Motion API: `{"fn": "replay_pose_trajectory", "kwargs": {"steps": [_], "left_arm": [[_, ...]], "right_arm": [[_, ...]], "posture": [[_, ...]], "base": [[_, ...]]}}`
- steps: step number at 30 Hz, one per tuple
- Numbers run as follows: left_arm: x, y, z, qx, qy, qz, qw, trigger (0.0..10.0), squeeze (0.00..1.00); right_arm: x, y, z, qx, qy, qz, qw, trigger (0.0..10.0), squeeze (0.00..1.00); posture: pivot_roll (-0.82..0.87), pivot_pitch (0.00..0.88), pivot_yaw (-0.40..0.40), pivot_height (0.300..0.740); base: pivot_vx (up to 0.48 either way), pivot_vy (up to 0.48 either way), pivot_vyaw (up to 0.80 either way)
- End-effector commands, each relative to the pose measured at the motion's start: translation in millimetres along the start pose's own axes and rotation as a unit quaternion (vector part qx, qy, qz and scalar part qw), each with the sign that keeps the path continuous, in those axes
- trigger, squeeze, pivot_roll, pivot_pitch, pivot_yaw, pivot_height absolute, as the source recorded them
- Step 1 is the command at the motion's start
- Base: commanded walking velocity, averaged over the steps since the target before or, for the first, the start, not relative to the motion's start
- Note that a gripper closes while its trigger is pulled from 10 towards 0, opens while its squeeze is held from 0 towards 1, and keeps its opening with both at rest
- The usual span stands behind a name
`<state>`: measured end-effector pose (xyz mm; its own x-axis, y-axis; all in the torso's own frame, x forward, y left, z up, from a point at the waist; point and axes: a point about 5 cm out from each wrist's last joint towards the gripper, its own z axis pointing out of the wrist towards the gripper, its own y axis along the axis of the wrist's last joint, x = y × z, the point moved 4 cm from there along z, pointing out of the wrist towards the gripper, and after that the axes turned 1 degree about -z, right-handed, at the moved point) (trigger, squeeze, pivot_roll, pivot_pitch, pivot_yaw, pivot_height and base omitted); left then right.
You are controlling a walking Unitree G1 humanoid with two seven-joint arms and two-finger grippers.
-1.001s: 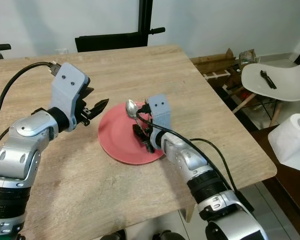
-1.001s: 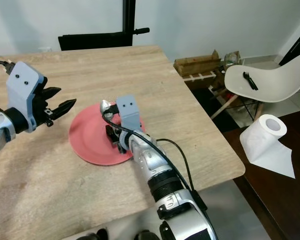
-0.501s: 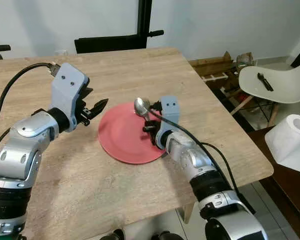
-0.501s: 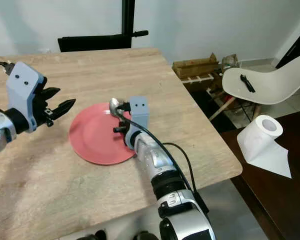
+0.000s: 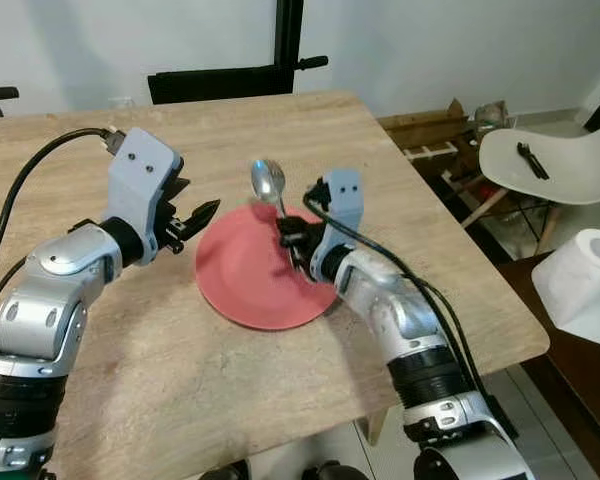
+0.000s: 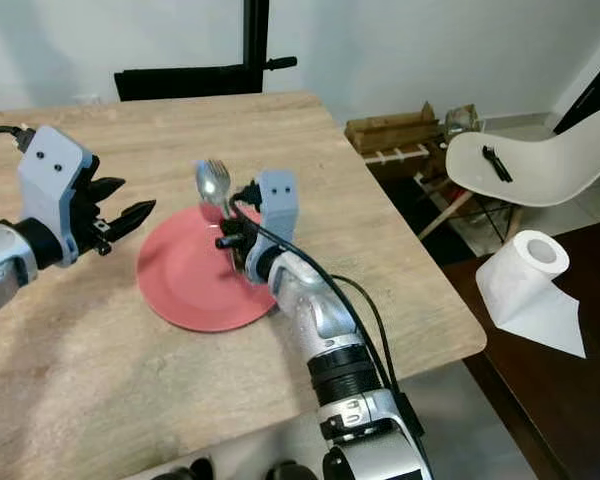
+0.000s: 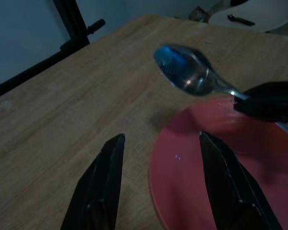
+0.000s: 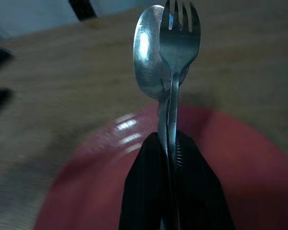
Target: Setting the table
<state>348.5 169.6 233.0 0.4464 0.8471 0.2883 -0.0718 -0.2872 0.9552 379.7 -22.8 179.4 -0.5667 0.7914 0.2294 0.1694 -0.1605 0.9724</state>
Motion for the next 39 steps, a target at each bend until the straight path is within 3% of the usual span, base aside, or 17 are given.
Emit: {"fn": "replay_pose_trajectory", "kwargs": {"steps": [1,2,3,5,6,11,12,13,15,19,22,26,31,34,39], "left_arm": [[-3.4,0.6,1.4,0.002,-0.004,0.001,1.0,10.0,0.0],[-3.5,0.6,2.3,0.002,-0.004,0.001,1.0,10.0,0.0],[-3.4,1.2,3.5,0.001,-0.004,0.001,1.0,10.0,0.0],[-3.4,1.6,4.1,0.001,-0.004,0.001,1.0,10.0,0.0],[-3.4,2.1,4.6,0.0,-0.004,0.001,1.0,10.0,0.0],[-4.3,2.2,4.6,-0.001,-0.004,-0.001,1.0,10.0,0.0],[-4.4,2.0,4.6,-0.001,-0.004,-0.001,1.0,10.0,0.0],[-4.4,2.0,4.6,-0.001,-0.004,-0.001,1.0,10.0,0.0],[-4.0,1.8,4.7,-0.001,-0.004,-0.001,1.0,10.0,0.0],[-4.6,1.9,5.7,-0.001,-0.007,-0.001,1.0,10.0,0.0],[-4.8,2.1,6.7,-0.001,-0.008,-0.001,1.0,10.0,0.0],[-5.6,2.8,7.8,-0.002,-0.009,-0.001,1.0,10.0,0.0],[-5.3,2.7,7.9,-0.002,-0.009,-0.001,1.0,10.0,0.0],[-5.6,2.6,8.0,-0.002,-0.009,-0.003,1.0,10.0,0.0],[-5.5,3.4,7.3,-0.003,-0.009,-0.003,1.0,10.0,0.0]], "right_arm": [[0.8,-5.4,-2.6,0.019,0.006,-0.014,1.0,10.0,0.0],[-4.1,-34.2,-7.4,0.09,0.011,-0.082,0.992,10.0,0.0],[-7.3,-55.3,-13.3,0.132,0.016,-0.113,0.985,10.0,0.35],[-8.7,-59.8,-14.8,0.138,0.014,-0.12,0.983,10.0,0.35],[-8.8,-60.7,-15.8,0.138,0.015,-0.125,0.982,10.0,1.0],[-9.2,-44.7,-16.5,0.102,0.007,-0.122,0.987,10.0,1.0],[-8.5,-37.1,-16.9,0.086,0.01,-0.131,0.988,10.0,0.0],[-8.5,-37.1,-16.9,0.086,0.01,-0.131,0.988,10.0,0.0],[-6.9,-16.9,-18.8,0.043,0.016,-0.166,0.985,10.0,0.0],[-5.0,-6.5,-21.8,0.031,0.028,-0.197,0.98,10.0,0.0],[-2.1,-5.7,-22.7,0.031,0.041,-0.216,0.975,10.0,0.0],[6.3,-19.2,-26.9,0.057,0.078,-0.269,0.958,10.0,0.0],[12.5,-36.9,-31.9,0.087,0.105,-0.253,0.958,10.0,0.0],[4.9,-51.4,-28.3,0.111,0.087,-0.228,0.964,10.0,0.0],[-7.0,-53.2,-20.7,0.107,0.05,-0.239,0.964,10.0,0.0]], "posture": [[-0.07,0.082,-0.019,0.74],[-0.07,0.081,-0.017,0.74],[-0.07,0.082,-0.017,0.74],[-0.07,0.082,-0.017,0.74],[-0.07,0.082,-0.017,0.74],[-0.07,0.082,-0.017,0.74],[-0.07,0.079,-0.015,0.74],[-0.07,0.079,-0.015,0.74],[-0.07,0.078,-0.012,0.74],[-0.08,0.077,-0.008,0.74],[-0.08,0.076,-0.007,0.74],[-0.07,0.075,-0.008,0.74],[-0.08,0.072,-0.009,0.74],[-0.08,0.072,-0.009,0.74],[-0.07,0.075,-0.01,0.74]], "base": [[0.0,0.0,0.0],[0.0,0.0,0.0],[0.0,0.0,0.0],[0.0,0.0,0.0],[0.0,0.0,0.0],[0.0,0.0,0.0],[0.0,0.0,0.0],[0.0,0.0,0.0],[0.0,0.0,0.0],[0.0,0.0,0.0],[0.0,0.0,0.0],[0.0,0.0,0.0],[0.0,0.0,0.0],[0.0,0.0,0.0],[0.0,0.0,0.0]]}}
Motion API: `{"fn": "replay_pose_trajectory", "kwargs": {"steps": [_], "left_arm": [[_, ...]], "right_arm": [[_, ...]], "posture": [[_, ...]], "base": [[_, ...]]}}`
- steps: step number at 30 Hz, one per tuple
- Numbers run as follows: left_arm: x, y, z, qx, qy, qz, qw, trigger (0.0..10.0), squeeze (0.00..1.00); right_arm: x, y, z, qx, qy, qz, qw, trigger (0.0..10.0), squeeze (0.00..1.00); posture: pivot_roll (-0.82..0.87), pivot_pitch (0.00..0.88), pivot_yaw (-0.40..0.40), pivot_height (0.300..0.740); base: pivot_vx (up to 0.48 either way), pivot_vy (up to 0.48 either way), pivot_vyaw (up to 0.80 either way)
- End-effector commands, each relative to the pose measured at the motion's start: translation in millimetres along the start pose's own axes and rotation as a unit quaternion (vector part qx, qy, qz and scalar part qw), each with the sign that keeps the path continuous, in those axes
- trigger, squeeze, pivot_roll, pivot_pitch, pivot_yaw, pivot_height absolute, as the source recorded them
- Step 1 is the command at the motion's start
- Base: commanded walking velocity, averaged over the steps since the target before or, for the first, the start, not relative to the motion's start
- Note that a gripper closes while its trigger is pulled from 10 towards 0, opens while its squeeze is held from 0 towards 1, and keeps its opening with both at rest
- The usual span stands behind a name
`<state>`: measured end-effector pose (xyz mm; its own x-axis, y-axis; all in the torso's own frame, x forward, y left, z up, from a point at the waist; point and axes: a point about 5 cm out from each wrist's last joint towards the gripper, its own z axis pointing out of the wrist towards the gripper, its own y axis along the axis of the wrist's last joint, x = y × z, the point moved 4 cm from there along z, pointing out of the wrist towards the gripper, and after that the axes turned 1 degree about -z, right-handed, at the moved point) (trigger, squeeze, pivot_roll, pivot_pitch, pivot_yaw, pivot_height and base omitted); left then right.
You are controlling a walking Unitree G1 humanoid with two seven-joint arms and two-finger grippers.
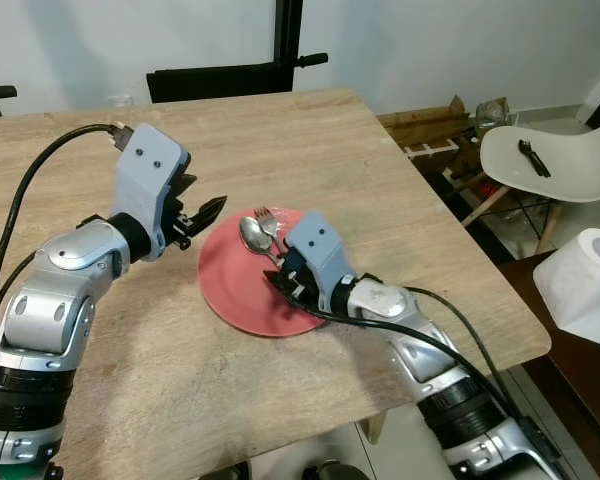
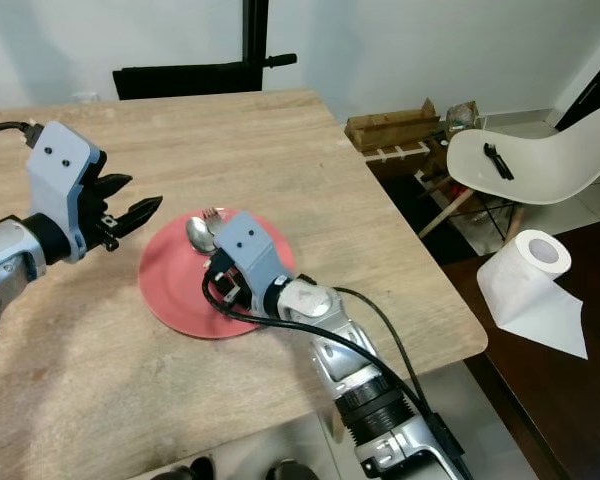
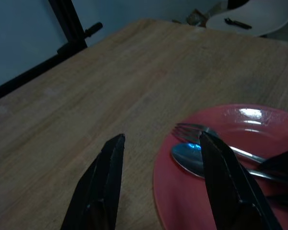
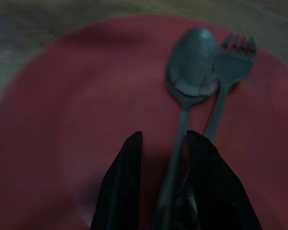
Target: Setting the table
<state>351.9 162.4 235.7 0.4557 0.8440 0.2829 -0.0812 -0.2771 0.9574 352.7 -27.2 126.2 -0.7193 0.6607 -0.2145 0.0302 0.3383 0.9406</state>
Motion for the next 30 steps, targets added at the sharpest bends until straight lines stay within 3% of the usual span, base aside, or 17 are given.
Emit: {"fn": "replay_pose_trajectory", "kwargs": {"steps": [1,13,20,21,22,24,30], "left_arm": [[-1.7,-1.1,1.2,0.003,-0.004,0.0,1.0,10.0,0.0],[-2.0,-2.2,0.0,0.004,-0.002,-0.002,1.0,10.0,0.0],[-2.6,-2.7,-0.4,0.005,-0.002,-0.003,1.0,10.0,0.0],[-3.0,-2.5,0.2,0.005,-0.002,-0.004,1.0,10.0,0.0],[-3.0,-2.5,0.2,0.005,-0.002,-0.004,1.0,10.0,0.0],[-3.2,-2.2,0.6,0.004,-0.003,-0.005,1.0,10.0,0.0],[-2.4,-2.6,0.0,0.005,-0.001,-0.005,1.0,10.0,0.0]], "right_arm": [[-7.1,-0.8,0.3,0.0,-0.018,-0.003,1.0,10.0,0.0],[-11.2,-13.6,7.0,0.022,-0.019,0.033,0.999,10.0,0.0],[-3.6,-19.3,5.5,0.023,0.006,0.018,1.0,9.8,0.0],[0.3,-25.3,5.9,0.031,0.014,0.021,0.999,4.5,0.0],[0.3,-25.3,5.9,0.031,0.014,0.021,0.999,4.5,0.0],[2.7,-32.4,6.4,0.042,0.017,0.03,0.998,0.0,0.0],[1.1,-36.6,5.6,0.045,0.014,0.045,0.998,0.0,0.0]], "posture": [[-0.07,0.075,-0.01,0.74],[-0.07,0.076,-0.015,0.74],[-0.07,0.078,-0.016,0.74],[-0.07,0.078,-0.016,0.74],[-0.07,0.078,-0.016,0.74],[-0.07,0.078,-0.016,0.74],[-0.07,0.078,-0.016,0.74]], "base": [[0.0,0.0,0.0],[0.0,0.0,0.0],[0.0,0.0,0.0],[0.0,0.0,0.0],[0.0,0.0,0.0],[0.0,0.0,0.0],[0.0,0.0,0.0]]}}
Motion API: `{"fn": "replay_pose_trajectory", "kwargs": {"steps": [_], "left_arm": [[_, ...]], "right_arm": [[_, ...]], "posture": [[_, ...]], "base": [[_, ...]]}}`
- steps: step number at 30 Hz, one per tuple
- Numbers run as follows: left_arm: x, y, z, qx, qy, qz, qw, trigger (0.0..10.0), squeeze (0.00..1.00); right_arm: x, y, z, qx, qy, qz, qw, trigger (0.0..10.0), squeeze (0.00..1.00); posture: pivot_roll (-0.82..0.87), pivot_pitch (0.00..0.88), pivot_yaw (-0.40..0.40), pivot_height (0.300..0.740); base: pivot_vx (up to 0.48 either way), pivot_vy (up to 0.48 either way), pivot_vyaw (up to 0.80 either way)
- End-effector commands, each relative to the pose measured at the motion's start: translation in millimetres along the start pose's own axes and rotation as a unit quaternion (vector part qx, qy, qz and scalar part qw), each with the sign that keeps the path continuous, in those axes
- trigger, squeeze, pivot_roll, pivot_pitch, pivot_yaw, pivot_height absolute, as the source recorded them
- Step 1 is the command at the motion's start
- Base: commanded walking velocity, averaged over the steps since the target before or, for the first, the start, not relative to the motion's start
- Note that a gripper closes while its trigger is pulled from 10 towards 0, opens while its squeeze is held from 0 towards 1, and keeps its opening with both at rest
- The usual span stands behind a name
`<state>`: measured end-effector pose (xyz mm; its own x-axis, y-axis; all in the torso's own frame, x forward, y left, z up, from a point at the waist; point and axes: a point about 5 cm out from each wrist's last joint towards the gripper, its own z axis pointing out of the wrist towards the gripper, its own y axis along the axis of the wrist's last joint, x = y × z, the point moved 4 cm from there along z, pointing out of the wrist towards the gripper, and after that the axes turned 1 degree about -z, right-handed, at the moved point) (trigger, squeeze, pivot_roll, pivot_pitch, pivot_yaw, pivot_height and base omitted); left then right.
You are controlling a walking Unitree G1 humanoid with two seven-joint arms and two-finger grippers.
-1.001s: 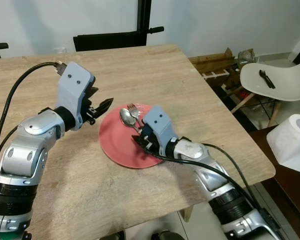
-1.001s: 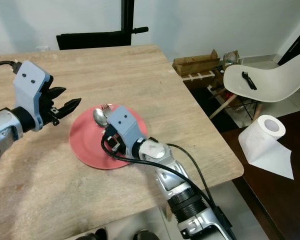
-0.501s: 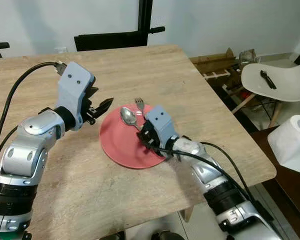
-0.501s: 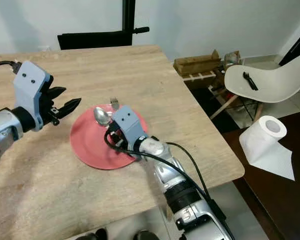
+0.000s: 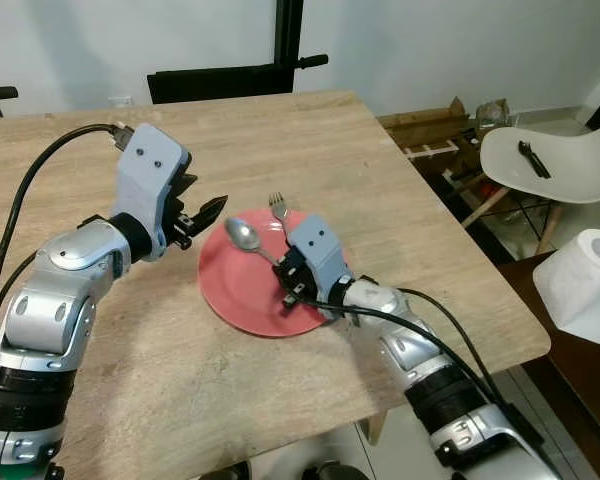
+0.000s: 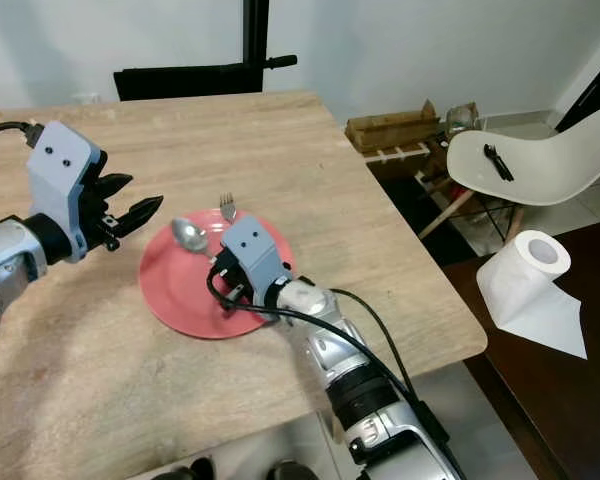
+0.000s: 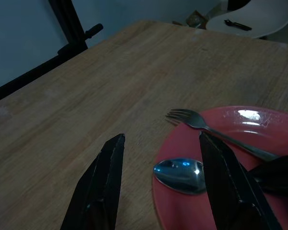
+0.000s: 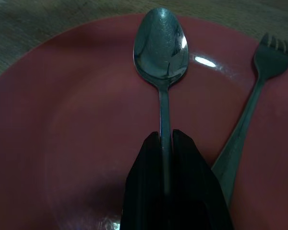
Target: Setting the table
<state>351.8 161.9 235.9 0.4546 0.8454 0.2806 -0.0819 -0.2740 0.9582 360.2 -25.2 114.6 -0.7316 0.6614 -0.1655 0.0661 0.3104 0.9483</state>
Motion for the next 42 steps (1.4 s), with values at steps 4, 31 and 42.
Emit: {"fn": "replay_pose_trajectory", "kwargs": {"steps": [4,31,42], "left_arm": [[-2.7,-2.7,0.5,0.006,-0.002,-0.004,1.0,10.0,0.0],[5.4,8.0,-1.9,-0.043,0.058,-0.097,0.993,10.0,0.0],[-22.3,-12.7,2.8,-0.023,0.077,-0.128,0.989,10.0,0.0]], "right_arm": [[0.1,-26.0,-4.5,0.04,0.001,0.029,0.999,0.0,0.0],[-82.3,78.4,-113.3,-0.267,-0.334,0.145,0.892,10.0,0.0],[-73.1,63.5,-113.6,-0.248,-0.359,0.149,0.888,10.0,0.0]], "posture": [[-0.07,0.078,-0.016,0.74],[-0.09,0.066,0.019,0.74],[-0.09,0.061,0.023,0.74]], "base": [[0.0,0.0,0.0],[0.0,0.0,0.0],[0.0,0.0,0.0]]}}
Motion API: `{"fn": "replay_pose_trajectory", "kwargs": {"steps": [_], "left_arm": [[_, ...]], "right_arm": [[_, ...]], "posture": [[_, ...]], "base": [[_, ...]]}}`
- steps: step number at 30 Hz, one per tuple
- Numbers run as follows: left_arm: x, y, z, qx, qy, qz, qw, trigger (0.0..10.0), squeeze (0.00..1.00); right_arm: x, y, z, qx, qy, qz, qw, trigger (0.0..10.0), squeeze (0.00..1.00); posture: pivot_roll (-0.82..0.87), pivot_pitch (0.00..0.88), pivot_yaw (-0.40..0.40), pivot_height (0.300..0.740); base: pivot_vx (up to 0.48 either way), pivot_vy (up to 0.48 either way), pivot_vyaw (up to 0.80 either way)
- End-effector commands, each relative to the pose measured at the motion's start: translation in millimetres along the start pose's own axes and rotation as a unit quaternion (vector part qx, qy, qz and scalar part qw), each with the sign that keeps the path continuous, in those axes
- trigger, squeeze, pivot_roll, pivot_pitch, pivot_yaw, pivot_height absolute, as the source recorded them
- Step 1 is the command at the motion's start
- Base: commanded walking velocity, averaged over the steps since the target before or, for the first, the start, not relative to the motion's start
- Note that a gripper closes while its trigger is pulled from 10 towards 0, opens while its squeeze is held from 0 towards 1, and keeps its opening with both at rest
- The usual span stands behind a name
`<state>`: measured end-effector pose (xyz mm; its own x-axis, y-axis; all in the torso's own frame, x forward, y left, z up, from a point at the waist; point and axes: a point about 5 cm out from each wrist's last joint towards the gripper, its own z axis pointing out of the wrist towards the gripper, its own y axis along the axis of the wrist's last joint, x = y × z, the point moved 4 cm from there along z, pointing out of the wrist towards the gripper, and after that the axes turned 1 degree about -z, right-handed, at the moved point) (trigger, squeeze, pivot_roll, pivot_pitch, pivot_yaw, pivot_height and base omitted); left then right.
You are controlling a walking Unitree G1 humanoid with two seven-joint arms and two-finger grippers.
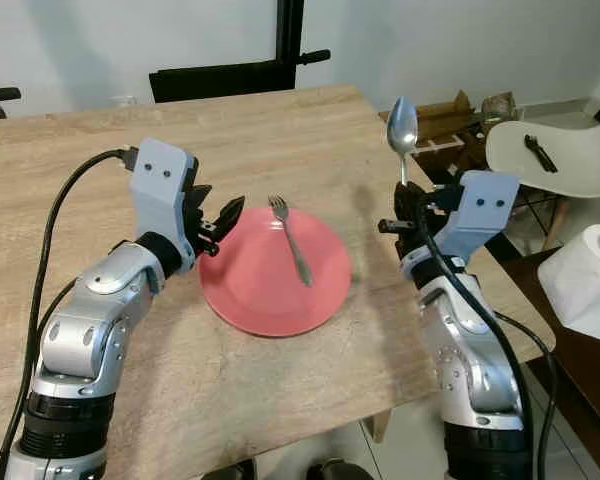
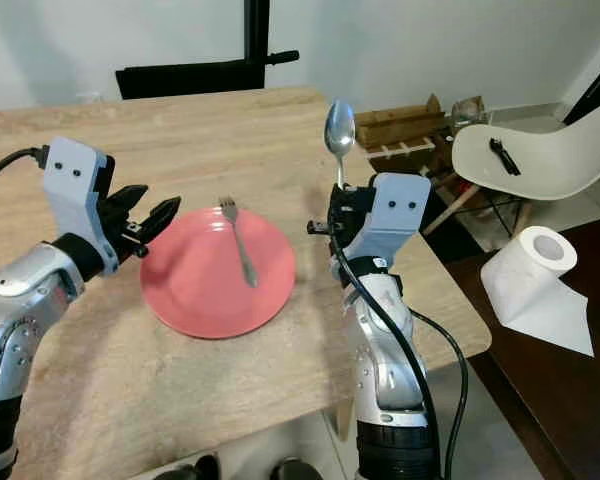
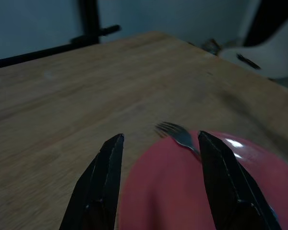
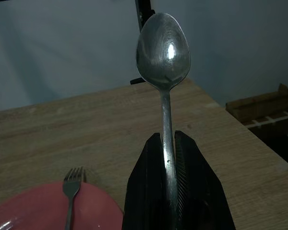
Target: Setting the table
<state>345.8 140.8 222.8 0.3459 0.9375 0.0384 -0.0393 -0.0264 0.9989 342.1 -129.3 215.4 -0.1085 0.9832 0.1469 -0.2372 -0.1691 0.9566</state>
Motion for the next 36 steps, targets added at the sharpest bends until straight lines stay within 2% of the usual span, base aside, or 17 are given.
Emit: {"fn": "replay_pose_trajectory", "kwargs": {"steps": [1,12,36], "left_arm": [[4.6,-7.4,-1.8,0.008,0.019,-0.003,1.0,10.0,0.0],[3.7,-7.3,-2.5,0.004,0.026,0.001,1.0,10.0,0.0],[5.3,-1.5,-0.9,-0.003,0.026,0.002,1.0,10.0,0.0]], "right_arm": [[-3.2,2.7,0.6,-0.007,-0.009,0.001,1.0,10.0,0.0],[-7.1,-0.9,2.1,-0.001,-0.024,-0.001,1.0,10.0,0.0],[-14.3,-3.9,2.1,0.005,-0.037,-0.007,0.999,10.0,0.0]], "posture": [[-0.09,0.053,0.016,0.74],[-0.09,0.056,0.016,0.74],[-0.1,0.061,0.023,0.74]], "base": [[0.0,0.0,0.0],[0.0,0.0,0.0],[-0.293,0.0,0.0]]}}
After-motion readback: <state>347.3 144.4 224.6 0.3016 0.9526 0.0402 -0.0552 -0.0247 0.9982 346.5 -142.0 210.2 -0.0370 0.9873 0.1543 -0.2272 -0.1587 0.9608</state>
